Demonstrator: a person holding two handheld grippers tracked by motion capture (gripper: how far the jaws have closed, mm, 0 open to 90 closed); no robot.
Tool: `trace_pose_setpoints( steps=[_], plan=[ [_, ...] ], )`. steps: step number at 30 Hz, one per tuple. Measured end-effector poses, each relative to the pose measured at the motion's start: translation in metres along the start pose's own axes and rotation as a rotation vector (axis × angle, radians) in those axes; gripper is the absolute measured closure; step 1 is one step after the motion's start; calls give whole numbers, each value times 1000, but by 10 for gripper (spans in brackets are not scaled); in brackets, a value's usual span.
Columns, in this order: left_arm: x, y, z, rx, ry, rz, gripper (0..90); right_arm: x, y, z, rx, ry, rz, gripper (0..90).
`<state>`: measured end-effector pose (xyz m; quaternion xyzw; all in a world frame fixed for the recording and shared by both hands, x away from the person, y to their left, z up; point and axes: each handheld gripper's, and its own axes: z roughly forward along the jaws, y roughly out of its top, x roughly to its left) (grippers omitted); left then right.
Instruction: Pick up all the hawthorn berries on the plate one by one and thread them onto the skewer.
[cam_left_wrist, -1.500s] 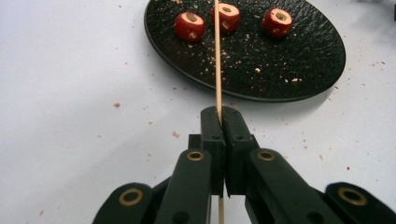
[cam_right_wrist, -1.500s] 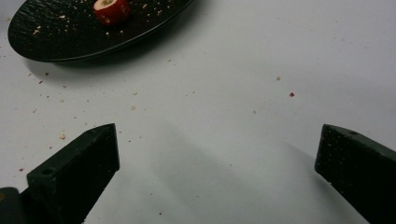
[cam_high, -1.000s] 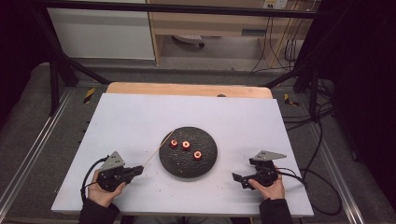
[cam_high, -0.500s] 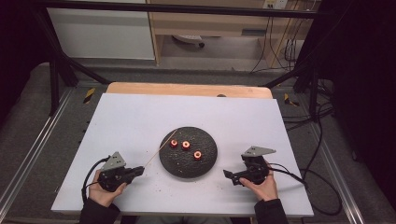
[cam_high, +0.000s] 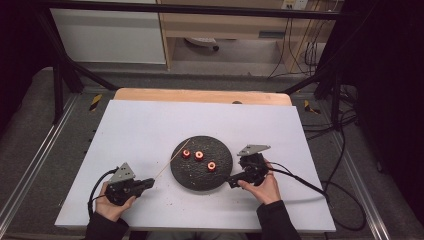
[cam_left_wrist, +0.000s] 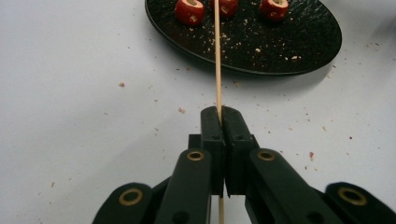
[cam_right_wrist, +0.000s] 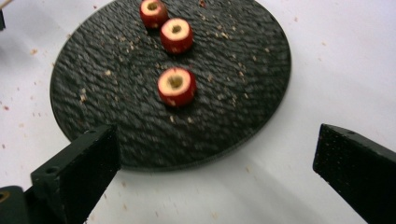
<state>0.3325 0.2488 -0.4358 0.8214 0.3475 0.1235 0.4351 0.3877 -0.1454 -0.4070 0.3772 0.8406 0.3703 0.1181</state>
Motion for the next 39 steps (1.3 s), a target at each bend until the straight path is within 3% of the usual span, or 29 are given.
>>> trace_pose_setpoints(
  steps=[9, 13, 16, 27, 39],
  plan=[
    [-2, 0, 1, 2, -2, 9, 883, 12, 32, 20, 85, -9, -17, 74],
    [-2, 0, 2, 8, -2, 14, 883, 17, 44, 28, 131, -19, -48, 120],
    [-2, 0, 2, 7, 0, 15, 883, 19, 50, 36, 167, -13, -37, 162],
    [-2, 0, 3, 10, 5, 16, 883, 21, 57, 56, 260, 7, -32, 326],
    [-3, 0, 4, 19, 3, 24, 883, 20, 60, 65, 307, 19, -14, 509]
  ],
)
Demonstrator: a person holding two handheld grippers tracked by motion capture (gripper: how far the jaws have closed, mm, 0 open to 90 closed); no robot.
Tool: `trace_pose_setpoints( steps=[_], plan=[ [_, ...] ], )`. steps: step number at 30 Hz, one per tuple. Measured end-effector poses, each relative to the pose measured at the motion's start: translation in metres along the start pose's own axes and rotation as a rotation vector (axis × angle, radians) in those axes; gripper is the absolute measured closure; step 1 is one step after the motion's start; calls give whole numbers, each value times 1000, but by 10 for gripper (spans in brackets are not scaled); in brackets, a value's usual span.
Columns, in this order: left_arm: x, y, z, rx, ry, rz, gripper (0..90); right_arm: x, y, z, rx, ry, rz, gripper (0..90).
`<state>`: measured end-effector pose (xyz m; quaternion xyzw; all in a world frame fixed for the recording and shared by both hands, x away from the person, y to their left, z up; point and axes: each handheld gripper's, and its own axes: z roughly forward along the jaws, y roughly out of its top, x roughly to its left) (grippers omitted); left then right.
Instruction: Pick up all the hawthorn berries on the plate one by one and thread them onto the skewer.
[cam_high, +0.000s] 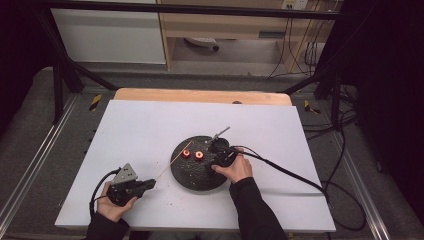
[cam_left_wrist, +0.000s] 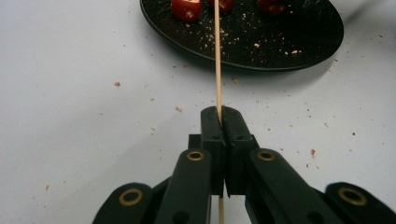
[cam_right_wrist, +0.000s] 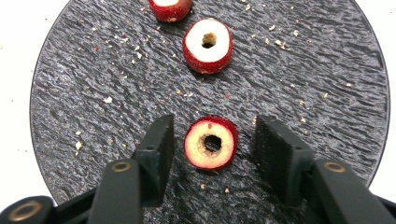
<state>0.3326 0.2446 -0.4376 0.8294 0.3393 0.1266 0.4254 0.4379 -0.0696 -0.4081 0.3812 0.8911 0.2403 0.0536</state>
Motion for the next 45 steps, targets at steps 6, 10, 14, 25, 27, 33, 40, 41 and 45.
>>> trace_pose_setpoints(
  steps=[6, 10, 14, 25, 27, 33, 40, 41, 45],
  plan=[
    [0, 0, 0, 1, -1, 1, 883, -1, 1, 3, 22, 8, 11, 559],
    [0, 0, 0, 1, -1, 2, 883, -2, 1, 5, 35, 20, 32, 586],
    [0, 0, 0, 2, -1, 2, 882, -3, 2, 6, 42, 30, 41, 606],
    [-1, 1, 0, -2, 0, 7, 883, -4, 3, -1, 35, 46, 79, 617],
    [-2, 1, 0, -2, 0, 8, 883, -4, 3, -5, 23, 51, 84, 618],
    [-3, 1, 0, -6, 1, 9, 883, -6, 3, -17, -17, 53, 102, 620],
    [-4, 1, 0, -10, 0, 10, 883, -6, 1, -30, -89, 53, 128, 621],
    [-4, 1, 1, -10, 0, 10, 882, -7, -1, -33, -118, 60, 134, 621],
    [-5, 1, 1, -13, 0, 9, 882, -8, -5, -36, -166, 66, 148, 621]
  ],
)
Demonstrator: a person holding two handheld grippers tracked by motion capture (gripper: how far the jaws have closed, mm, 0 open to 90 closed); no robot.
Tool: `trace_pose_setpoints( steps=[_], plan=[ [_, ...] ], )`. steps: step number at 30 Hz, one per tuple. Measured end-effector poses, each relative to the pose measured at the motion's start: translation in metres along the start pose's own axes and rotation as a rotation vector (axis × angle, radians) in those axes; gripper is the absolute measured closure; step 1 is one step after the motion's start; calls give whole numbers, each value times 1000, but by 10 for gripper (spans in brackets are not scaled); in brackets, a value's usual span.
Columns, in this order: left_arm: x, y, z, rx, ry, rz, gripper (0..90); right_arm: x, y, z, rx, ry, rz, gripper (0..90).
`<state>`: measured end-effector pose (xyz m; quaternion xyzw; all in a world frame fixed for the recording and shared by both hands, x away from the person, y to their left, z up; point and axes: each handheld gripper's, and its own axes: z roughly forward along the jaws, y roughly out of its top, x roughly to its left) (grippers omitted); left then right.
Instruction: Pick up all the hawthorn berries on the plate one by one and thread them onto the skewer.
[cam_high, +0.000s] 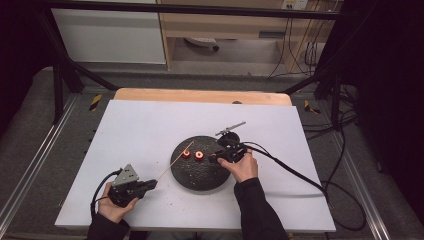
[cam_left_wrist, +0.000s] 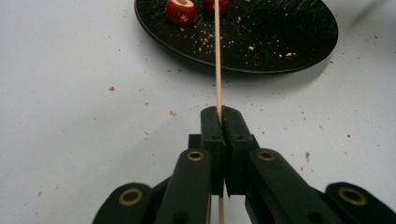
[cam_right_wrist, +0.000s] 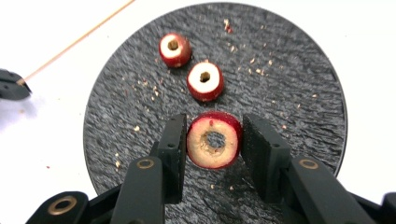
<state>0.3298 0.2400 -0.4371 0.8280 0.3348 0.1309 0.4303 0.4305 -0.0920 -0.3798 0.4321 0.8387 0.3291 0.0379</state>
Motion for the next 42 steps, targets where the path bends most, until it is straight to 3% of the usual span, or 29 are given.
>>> trace_pose_setpoints(
  steps=[1, 10, 16, 19, 20, 25, 27, 33, 40, 42],
  plan=[
    [0, 0, 0, 0, -1, 1, 882, -2, -3, -2, -35, 6, 4, 622],
    [-4, 0, 1, -8, -3, 0, 882, -5, -17, -8, -176, 33, 54, 622],
    [-5, 0, 2, -21, -3, -10, 882, -5, -29, -8, -318, 71, 112, 623],
    [-6, 0, 3, -27, -4, -16, 882, -4, -33, -8, -356, 89, 140, 622],
    [-7, 0, 4, -30, -3, -17, 882, -4, -37, -8, -396, 100, 166, 623],
    [-9, 1, 5, -43, -6, -23, 882, -6, -44, -7, -486, 135, 220, 623],
    [-10, 1, 6, -48, -6, -24, 882, -6, -45, -6, -501, 140, 229, 623],
    [-13, 2, 8, -62, -12, -31, 882, -4, -49, -5, -633, 170, 270, 623],
    [-18, 4, 10, -78, -12, -28, 882, -2, -48, -4, -709, 178, 301, 624],
    [-21, 4, 11, -87, -14, -29, 882, -1, -47, -4, -752, 187, 313, 624]
  ],
)
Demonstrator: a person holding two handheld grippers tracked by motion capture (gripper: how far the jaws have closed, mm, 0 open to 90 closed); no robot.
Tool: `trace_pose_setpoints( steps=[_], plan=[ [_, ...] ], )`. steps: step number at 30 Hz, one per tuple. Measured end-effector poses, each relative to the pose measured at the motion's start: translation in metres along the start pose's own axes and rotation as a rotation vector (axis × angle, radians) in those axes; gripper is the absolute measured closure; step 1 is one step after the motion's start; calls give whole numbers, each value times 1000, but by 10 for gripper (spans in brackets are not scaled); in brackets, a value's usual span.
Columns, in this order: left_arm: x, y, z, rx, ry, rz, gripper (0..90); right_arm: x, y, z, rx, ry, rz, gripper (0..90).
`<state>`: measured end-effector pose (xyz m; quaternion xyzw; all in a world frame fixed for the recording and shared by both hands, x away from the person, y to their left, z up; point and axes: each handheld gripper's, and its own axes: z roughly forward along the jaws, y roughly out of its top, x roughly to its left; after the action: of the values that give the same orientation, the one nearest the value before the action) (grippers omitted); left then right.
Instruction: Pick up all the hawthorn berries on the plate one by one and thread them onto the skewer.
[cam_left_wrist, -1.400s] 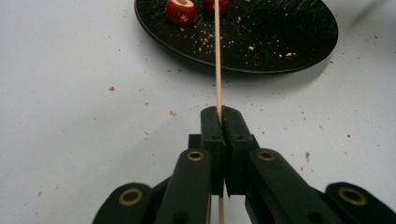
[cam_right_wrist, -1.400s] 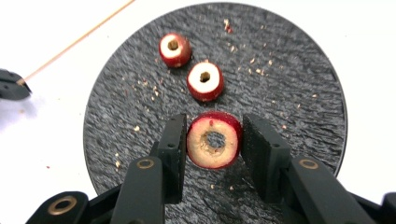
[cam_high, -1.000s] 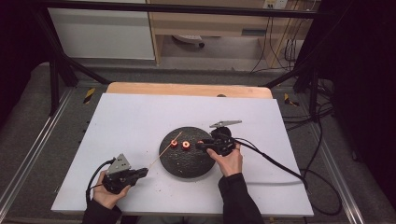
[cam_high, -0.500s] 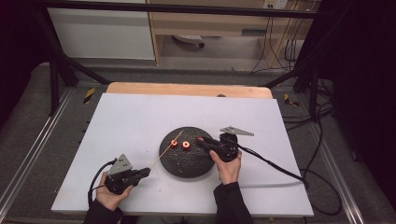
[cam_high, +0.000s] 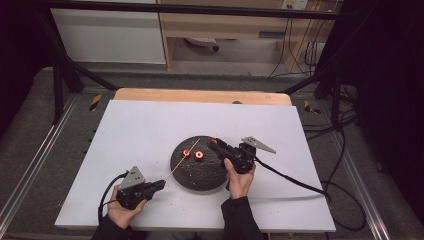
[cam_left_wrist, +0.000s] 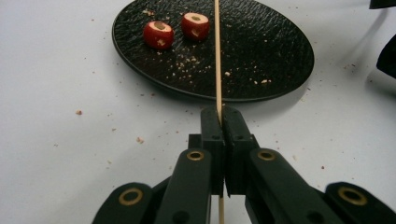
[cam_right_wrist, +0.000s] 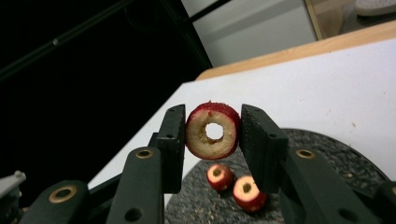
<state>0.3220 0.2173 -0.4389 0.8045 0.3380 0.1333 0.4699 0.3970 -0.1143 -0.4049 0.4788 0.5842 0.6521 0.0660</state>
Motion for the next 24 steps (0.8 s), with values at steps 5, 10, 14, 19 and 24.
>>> trace_pose_setpoints(
  steps=[5, 10, 14, 19, 24],
  plan=[
    [-2, 1, 1, -9, 0, -1, 882, 0, 0, 2, -59, 5, 18, 624],
    [-4, 1, 2, -22, 0, -8, 882, 0, 1, 4, -104, 11, 39, 624],
    [-5, 2, 3, -31, -1, -12, 882, -1, 2, 6, -134, 14, 60, 624],
    [-7, 3, 4, -41, 1, -15, 882, -2, 3, 8, -163, 20, 84, 624],
    [-10, 3, 6, -49, 1, -12, 882, -3, 5, 10, -188, 27, 109, 623]
  ],
)
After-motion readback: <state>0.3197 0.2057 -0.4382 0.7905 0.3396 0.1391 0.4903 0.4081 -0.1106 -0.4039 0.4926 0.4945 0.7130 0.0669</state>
